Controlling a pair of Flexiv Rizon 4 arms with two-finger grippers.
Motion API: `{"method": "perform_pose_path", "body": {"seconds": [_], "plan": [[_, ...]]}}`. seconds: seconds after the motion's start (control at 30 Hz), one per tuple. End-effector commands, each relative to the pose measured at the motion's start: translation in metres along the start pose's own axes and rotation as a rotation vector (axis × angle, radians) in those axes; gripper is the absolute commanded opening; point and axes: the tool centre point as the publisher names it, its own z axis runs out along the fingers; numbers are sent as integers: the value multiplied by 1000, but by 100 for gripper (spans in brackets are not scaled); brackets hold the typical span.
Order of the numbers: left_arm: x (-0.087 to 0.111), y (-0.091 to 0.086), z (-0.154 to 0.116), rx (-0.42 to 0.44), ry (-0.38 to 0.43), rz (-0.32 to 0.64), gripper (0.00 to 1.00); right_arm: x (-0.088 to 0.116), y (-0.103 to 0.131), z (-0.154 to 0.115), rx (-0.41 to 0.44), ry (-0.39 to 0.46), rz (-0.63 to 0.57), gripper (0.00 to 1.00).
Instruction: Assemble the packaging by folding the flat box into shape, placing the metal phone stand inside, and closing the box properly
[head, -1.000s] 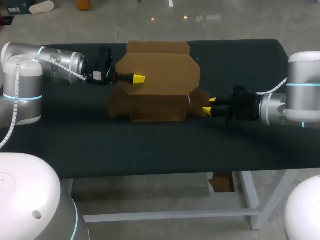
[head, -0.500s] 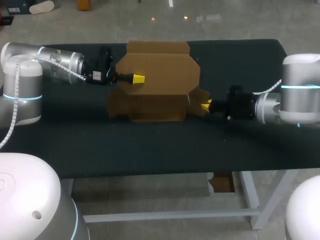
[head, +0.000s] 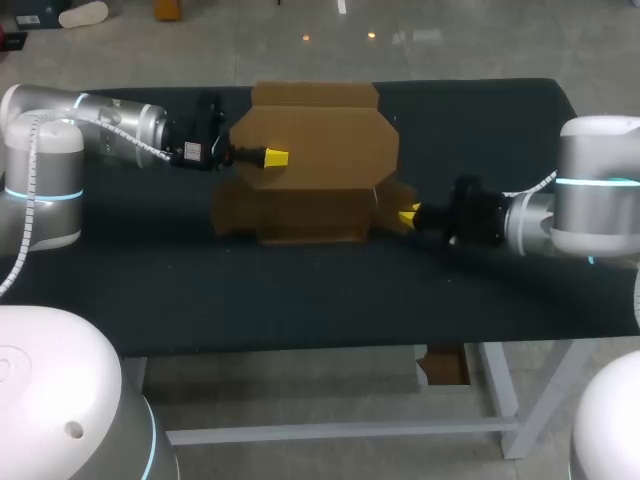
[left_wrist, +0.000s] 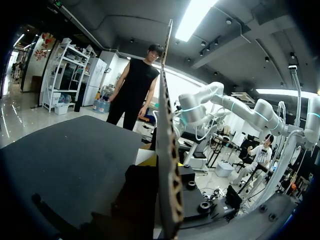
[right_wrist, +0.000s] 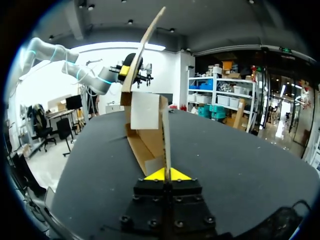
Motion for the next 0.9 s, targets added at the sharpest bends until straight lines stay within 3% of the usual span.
{"method": "perform_pose_path", "body": {"seconds": [0.03, 0.1, 0.17, 0.2, 0.9], "plan": [[0, 1, 3, -1, 2, 0, 0, 10, -2, 6, -8, -23, 4, 0], [0, 1, 3, -1, 2, 0, 0, 11, -2, 6, -5, -33, 10, 2], [0, 1, 3, -1, 2, 0, 0, 12, -2, 6, -4, -42, 16, 19], [0, 1, 3, -1, 2, 0, 0, 13, -2, 6, -4, -44, 17, 21], [0, 1, 3, -1, 2, 0, 0, 37, 5, 23, 1, -90, 56, 22]]}}
